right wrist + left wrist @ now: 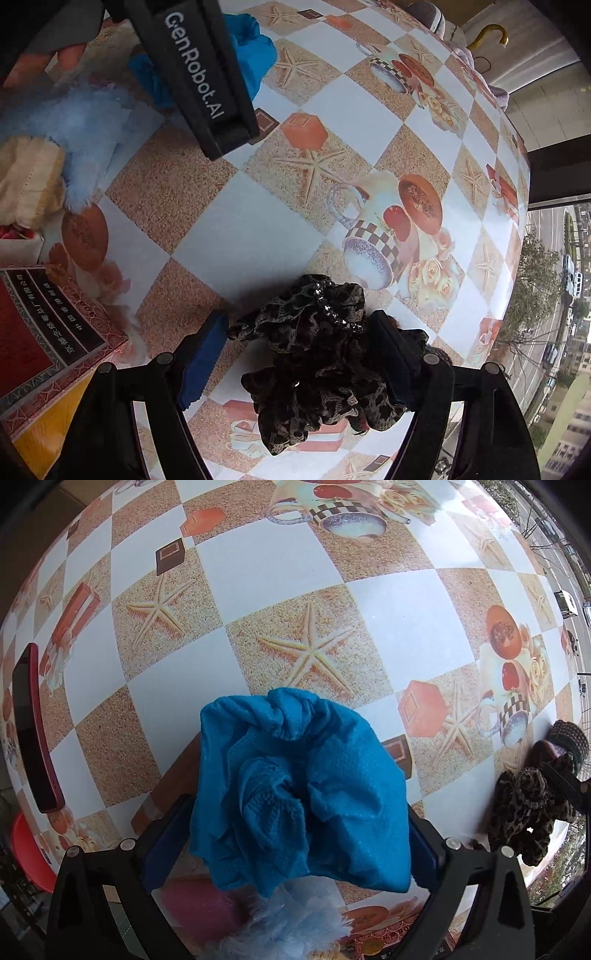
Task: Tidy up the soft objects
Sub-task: 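Grasp the blue cloth with the left tool while the right grasps the leopard-print scrunchie, then lift and carry the blue cloth and leopard scrunchie with both tools over the white box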
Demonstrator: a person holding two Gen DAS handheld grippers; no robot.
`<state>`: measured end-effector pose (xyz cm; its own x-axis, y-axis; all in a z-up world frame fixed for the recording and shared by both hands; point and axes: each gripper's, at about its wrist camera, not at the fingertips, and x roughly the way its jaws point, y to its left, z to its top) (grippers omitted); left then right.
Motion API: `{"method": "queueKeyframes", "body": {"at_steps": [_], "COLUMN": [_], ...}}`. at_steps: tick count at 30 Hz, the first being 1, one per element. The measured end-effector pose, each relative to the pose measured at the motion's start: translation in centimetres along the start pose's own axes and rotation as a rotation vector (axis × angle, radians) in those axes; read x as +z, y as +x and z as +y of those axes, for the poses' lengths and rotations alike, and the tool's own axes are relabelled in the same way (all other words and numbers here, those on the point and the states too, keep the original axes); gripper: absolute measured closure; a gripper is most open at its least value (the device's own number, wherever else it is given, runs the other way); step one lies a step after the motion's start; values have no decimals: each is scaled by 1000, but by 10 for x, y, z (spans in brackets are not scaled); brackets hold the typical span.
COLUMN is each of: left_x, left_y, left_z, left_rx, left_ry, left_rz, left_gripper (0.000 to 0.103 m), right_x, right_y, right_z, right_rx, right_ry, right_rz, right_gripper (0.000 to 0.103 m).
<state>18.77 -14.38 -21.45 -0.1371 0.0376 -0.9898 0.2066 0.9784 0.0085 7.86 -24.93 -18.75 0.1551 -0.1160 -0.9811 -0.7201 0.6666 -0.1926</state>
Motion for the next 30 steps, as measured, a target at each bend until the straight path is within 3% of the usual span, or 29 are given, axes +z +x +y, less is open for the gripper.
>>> {"method": "queueKeyframes", "body": {"at_steps": [4,6,7,12,18,23,30], "left_x": [-4,-5,-5,-15,-43,-81,-138], "left_y": [-12,-21,-24,-51,-97,-126,-135], "left_z": [-12,-17,-18,-9,-3,8,12], "left_rx": [-4,-6,1,32,57,77,80], "left_ry": [50,69,72,31,-8,-15,-11], "left_rz": [-41,-61,-63,-163,-282,-347,-365], "left_gripper": [24,62,66,70,69,69,69], "right_x": [2,3,2,-15,-48,-69,-67], "right_y": [-2,-1,-1,-7,-21,-44,-94], "right_z": [-2,-11,-17,-63,-99,-99,-75], "right_rx": [89,125,157,369,491,521,524], "right_ry": [31,107,160,497,792,887,882], "right_rz": [22,39,41,19,-17,-41,-104], "right_gripper": [63,68,70,70,70,70,70]}}
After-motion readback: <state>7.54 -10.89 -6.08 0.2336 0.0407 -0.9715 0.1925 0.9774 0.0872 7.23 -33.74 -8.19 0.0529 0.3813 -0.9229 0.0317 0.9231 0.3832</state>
